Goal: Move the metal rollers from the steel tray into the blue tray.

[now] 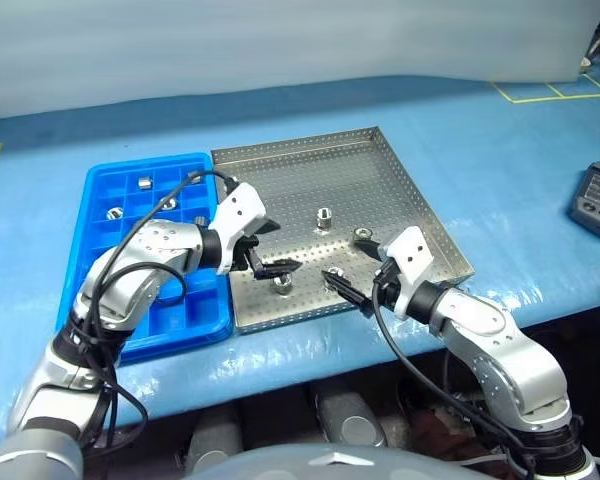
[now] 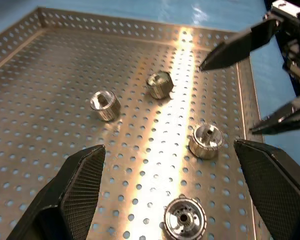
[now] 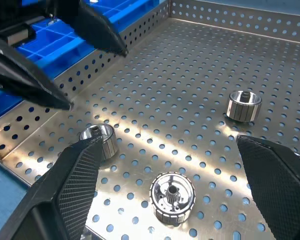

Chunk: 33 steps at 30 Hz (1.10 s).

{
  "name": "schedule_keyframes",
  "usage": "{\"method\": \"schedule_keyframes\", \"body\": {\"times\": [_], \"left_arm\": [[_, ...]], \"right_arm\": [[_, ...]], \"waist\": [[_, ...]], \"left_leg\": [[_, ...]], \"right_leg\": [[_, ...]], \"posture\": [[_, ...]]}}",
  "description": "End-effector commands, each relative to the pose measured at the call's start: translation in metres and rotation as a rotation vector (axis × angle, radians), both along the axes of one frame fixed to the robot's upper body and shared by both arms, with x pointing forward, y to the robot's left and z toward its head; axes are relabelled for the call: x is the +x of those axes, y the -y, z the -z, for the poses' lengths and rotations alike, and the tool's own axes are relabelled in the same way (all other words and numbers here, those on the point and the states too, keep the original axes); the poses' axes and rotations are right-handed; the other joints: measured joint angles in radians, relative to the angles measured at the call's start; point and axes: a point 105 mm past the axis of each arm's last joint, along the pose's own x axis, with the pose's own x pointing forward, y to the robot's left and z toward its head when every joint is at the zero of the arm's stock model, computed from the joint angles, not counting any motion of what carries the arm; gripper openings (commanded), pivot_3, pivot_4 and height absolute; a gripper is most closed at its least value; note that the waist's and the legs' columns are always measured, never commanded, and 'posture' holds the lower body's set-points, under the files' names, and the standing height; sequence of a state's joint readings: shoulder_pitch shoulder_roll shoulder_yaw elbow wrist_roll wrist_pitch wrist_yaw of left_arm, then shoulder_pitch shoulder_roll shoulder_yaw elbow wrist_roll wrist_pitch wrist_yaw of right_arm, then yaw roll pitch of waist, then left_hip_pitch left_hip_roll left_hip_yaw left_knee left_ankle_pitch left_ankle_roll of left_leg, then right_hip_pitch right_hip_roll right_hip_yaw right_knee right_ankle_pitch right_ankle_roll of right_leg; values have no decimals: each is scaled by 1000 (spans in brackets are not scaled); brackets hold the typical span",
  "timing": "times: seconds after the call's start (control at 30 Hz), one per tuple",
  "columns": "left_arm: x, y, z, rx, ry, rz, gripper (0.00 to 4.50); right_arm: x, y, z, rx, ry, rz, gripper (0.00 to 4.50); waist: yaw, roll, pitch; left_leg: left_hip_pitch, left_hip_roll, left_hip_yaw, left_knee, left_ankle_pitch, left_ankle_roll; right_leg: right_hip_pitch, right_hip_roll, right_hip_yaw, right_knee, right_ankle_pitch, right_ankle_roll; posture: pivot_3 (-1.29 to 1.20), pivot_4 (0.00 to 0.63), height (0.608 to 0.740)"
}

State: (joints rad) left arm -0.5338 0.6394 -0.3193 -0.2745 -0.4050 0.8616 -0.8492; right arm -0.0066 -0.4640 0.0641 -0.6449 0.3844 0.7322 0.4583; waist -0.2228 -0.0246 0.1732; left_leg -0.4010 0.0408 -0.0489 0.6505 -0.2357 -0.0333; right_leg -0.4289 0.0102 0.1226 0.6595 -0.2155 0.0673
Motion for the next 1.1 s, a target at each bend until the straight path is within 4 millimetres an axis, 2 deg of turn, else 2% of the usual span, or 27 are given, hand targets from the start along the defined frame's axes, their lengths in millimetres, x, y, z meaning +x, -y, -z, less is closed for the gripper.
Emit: {"method": "schedule_keyframes", "body": {"times": [0.03, 0.3, 0.53, 0.77, 0.83, 0.9, 1.1], "left_arm": [[-3, 3, 6, 68, -7, 94, 4480], [-1, -3, 35, 203, -31, 133, 4480], [-3, -2, 46, 226, -45, 136, 4480], [-9, -4, 47, 205, -61, 121, 2184], [-10, -5, 43, 180, -56, 101, 1688], [-7, -6, 34, 120, -37, 42, 1689], [7, -23, -10, -107, 109, -266, 1689]], "right_arm": [[-4, 0, -12, 19, 48, 9, 4500], [-5, -2, -12, 41, 45, 26, 4500], [-3, -5, -14, 56, 51, 26, 4500], [-3, -12, -13, 71, 43, 2, 4500], [-2, -13, -13, 72, 41, -4, 4500], [-2, -15, -14, 73, 39, -18, 4500], [0, -32, -16, 71, 37, -128, 4500]], "waist": [[-9, 0, 0], [-29, 0, 0], [-32, 0, 0], [-30, 0, 0], [-27, 0, 0], [-24, 0, 0], [-1, 0, 0]], "left_leg": [[0, 0, 0, 0, 0, 0], [0, 1, 0, -1, 0, 0], [0, 0, 0, -2, 0, 0], [0, 1, 0, -2, 0, 0], [0, 1, 0, -2, 0, 0], [0, 1, 0, -2, 0, 0], [0, 1, 0, -1, 0, 0]], "right_leg": [[0, 0, 0, 0, 0, 0], [0, 0, 0, 0, 0, 0], [0, 0, 0, 0, 0, 1], [0, 0, 0, 0, 0, 1], [0, 0, 0, 0, 0, 1], [0, 0, 0, 0, 0, 1], [0, 1, 0, 1, 2, 3]], "posture": [[-248, 150, 740], [-259, 150, 740], [-246, 150, 740], [-219, 150, 740], [-207, 150, 740], [-189, 150, 740], [-114, 150, 740]]}}
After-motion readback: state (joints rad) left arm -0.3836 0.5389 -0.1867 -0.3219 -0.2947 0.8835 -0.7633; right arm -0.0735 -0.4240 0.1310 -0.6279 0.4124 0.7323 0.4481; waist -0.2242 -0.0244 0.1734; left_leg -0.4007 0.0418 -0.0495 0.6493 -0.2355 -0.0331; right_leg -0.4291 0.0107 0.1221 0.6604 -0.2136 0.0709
